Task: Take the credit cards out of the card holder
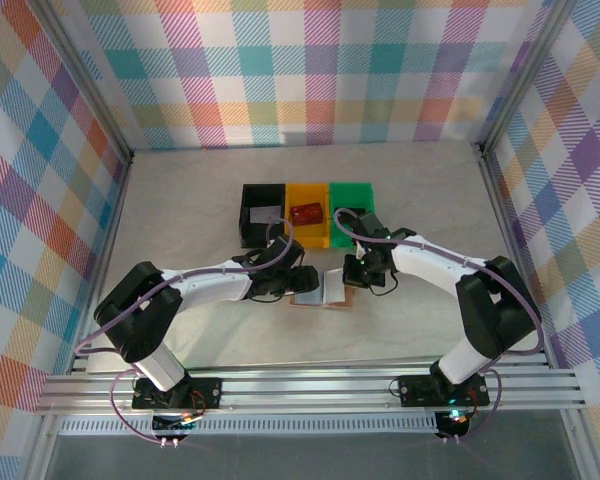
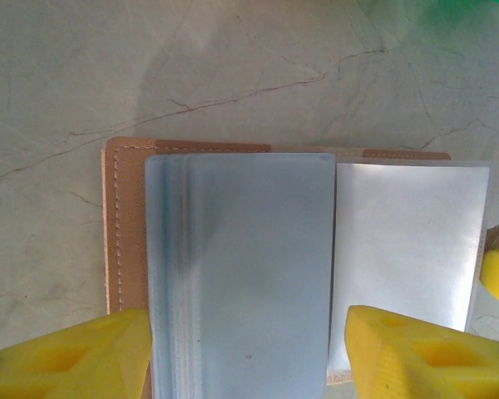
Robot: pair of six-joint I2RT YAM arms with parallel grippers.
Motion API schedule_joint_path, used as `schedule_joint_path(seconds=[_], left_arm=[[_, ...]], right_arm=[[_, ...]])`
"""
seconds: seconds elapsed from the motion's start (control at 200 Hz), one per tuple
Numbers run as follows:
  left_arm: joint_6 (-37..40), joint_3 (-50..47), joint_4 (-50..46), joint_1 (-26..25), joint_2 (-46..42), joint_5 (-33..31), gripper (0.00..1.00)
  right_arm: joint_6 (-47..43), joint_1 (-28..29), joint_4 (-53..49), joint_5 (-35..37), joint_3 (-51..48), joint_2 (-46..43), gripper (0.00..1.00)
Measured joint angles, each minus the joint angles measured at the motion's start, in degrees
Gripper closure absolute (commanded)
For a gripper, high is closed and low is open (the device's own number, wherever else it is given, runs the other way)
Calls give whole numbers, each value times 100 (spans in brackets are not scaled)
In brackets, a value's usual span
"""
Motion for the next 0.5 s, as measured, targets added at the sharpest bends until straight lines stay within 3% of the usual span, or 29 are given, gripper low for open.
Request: schedule_joint_path(seconds=[0.5], left_arm=[[-83, 15, 319, 7, 203, 236, 38]], right_arm=[[-2, -155, 348, 17, -249, 264, 100]])
